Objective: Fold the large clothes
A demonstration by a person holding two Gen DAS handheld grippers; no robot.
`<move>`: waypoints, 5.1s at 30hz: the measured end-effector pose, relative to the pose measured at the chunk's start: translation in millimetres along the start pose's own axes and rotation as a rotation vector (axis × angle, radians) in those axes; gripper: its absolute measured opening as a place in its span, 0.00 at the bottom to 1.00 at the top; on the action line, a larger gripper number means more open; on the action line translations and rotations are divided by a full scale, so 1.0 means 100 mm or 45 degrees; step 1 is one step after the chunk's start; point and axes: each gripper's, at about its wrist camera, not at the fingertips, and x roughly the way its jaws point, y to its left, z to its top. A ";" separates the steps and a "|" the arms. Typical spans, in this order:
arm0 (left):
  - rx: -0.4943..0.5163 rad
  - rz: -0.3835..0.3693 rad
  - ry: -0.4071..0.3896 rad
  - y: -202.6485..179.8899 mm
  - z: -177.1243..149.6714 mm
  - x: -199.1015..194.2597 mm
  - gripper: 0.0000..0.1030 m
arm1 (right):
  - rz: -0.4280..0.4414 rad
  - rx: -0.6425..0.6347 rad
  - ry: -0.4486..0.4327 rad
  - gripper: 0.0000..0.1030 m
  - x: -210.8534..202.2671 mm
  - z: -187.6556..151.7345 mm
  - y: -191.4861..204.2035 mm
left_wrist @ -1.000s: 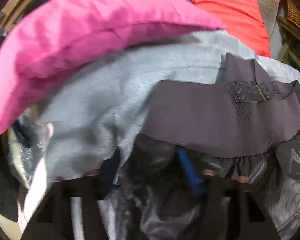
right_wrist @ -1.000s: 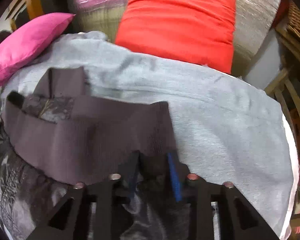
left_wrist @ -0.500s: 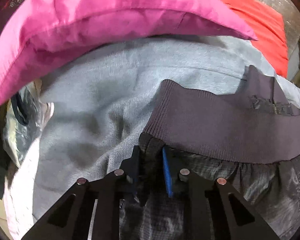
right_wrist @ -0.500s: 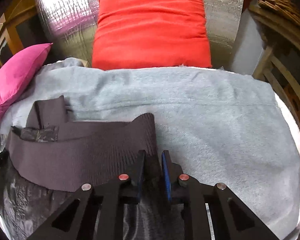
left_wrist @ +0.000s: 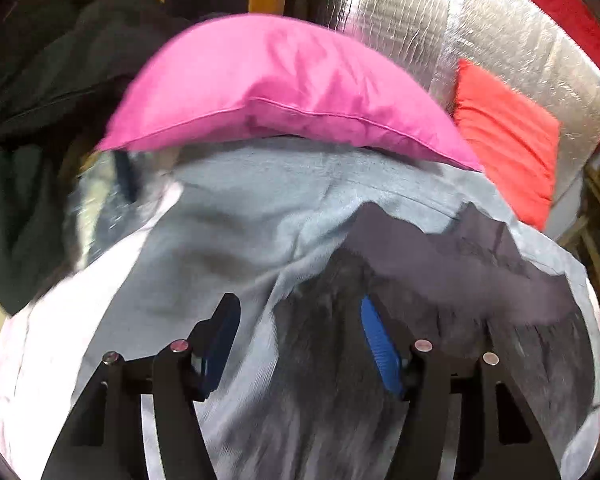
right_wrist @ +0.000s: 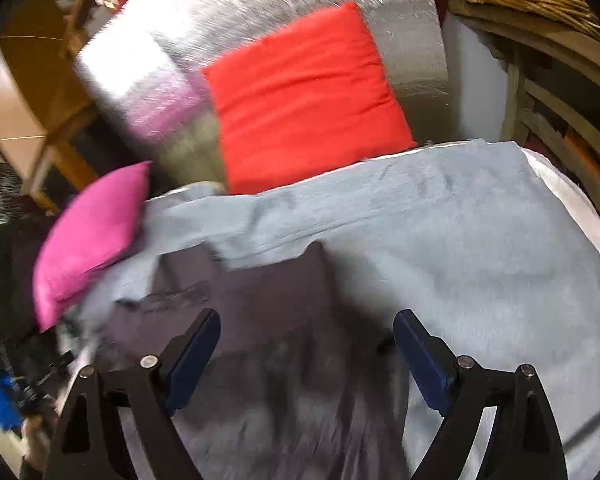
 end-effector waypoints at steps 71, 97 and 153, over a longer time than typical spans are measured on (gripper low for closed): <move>-0.339 -0.016 0.075 0.20 -1.60 -0.60 0.74 | 0.401 0.653 0.086 0.92 -0.35 -2.50 -0.65; -0.356 -0.031 0.102 0.15 -1.42 -0.36 0.73 | 0.421 0.765 0.086 0.92 -0.20 -2.38 -0.72; 0.148 -0.222 0.214 0.03 -0.50 0.60 0.60 | 0.177 0.012 0.407 0.58 0.73 -0.94 -0.75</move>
